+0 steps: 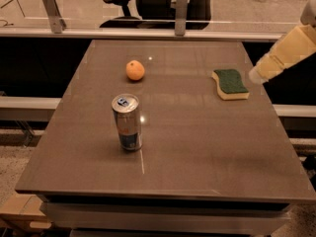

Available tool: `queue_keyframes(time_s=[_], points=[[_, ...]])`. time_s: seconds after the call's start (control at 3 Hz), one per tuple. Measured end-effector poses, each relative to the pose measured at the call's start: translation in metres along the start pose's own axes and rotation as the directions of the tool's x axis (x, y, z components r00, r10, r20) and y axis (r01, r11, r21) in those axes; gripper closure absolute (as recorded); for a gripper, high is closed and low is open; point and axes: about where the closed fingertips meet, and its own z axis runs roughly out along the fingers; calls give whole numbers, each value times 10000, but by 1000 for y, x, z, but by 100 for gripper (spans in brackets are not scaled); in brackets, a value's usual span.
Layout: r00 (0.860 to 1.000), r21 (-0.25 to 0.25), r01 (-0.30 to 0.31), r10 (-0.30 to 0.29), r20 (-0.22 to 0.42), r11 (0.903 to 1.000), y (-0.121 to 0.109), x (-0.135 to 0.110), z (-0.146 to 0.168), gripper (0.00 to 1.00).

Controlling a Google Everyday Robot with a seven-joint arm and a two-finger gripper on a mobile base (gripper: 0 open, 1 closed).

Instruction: Move sponge near redbull can

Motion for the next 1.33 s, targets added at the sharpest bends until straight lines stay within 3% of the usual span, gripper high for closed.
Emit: queue_keyframes(time_s=[0.33,0.67,1.0,1.33], points=[[9756,-176,-2185,2188,167,9757,-14,5,6,0],[9167,-111,-3995,3993,-165,9167,-22,8,16,0],[8415,233,-5353,5355,-716,8443,-35,7,28,0],[8051,276,-5886,5889,-711,8080,-34,5,29,0]])
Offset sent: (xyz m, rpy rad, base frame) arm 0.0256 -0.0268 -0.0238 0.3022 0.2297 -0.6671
